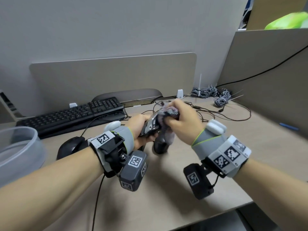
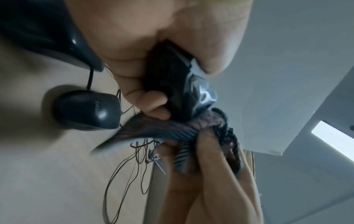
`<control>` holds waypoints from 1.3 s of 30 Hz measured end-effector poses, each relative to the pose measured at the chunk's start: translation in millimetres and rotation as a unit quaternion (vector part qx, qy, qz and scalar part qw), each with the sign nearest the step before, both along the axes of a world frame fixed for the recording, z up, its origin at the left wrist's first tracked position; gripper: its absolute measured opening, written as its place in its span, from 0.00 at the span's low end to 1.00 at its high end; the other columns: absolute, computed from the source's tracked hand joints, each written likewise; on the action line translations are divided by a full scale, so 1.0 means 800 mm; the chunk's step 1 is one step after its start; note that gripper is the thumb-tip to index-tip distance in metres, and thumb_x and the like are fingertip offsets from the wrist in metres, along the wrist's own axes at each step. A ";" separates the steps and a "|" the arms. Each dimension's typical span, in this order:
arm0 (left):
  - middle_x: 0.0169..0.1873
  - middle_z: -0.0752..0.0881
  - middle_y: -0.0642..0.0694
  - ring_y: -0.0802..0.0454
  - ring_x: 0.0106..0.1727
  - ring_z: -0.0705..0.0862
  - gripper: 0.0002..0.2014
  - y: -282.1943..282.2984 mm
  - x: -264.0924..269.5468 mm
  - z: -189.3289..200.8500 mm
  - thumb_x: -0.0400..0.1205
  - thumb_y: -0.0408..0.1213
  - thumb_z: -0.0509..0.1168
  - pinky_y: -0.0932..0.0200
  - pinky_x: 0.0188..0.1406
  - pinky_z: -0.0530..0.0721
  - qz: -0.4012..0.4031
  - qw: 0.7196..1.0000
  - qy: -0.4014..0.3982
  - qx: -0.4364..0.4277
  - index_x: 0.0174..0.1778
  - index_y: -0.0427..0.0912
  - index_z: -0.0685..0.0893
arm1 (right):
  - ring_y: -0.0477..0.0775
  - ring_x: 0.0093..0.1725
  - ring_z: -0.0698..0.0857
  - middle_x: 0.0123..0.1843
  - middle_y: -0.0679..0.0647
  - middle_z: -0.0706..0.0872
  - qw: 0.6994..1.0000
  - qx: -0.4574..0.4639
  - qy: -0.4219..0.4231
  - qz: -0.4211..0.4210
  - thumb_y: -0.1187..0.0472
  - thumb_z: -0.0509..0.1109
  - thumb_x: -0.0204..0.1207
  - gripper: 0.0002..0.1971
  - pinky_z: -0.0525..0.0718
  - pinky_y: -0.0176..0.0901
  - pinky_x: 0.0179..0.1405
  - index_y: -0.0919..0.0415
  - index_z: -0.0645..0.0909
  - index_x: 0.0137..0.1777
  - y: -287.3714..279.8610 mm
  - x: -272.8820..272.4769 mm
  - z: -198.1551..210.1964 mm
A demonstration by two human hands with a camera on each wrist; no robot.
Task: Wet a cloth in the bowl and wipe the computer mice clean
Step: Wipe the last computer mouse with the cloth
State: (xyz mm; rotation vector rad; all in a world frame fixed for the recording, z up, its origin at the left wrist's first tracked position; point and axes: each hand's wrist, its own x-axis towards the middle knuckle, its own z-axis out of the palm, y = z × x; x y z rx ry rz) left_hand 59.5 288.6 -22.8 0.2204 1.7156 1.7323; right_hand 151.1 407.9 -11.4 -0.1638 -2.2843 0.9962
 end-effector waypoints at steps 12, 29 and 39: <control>0.35 0.84 0.41 0.47 0.31 0.83 0.10 0.001 -0.011 -0.001 0.85 0.42 0.59 0.57 0.24 0.85 0.073 0.996 0.035 -0.023 0.49 0.40 0.82 | 0.55 0.41 0.82 0.37 0.52 0.83 0.994 -0.042 -0.081 0.053 0.67 0.70 0.64 0.11 0.83 0.53 0.44 0.49 0.74 0.36 -0.004 -0.002 -0.015; 0.61 0.86 0.33 0.34 0.52 0.88 0.19 0.016 -0.009 -0.001 0.85 0.43 0.55 0.35 0.35 0.87 0.053 0.996 -0.052 0.040 0.68 0.38 0.78 | 0.59 0.47 0.78 0.49 0.56 0.76 0.978 0.179 -0.050 0.091 0.67 0.72 0.63 0.12 0.76 0.52 0.43 0.59 0.78 0.47 -0.011 0.012 -0.026; 0.49 0.88 0.39 0.43 0.40 0.86 0.27 0.010 -0.011 -0.001 0.89 0.55 0.42 0.48 0.39 0.85 -0.002 0.996 -0.077 0.054 0.60 0.44 0.83 | 0.56 0.48 0.79 0.47 0.57 0.81 0.988 0.122 -0.061 0.071 0.69 0.74 0.63 0.13 0.73 0.44 0.47 0.59 0.82 0.47 0.006 0.000 -0.024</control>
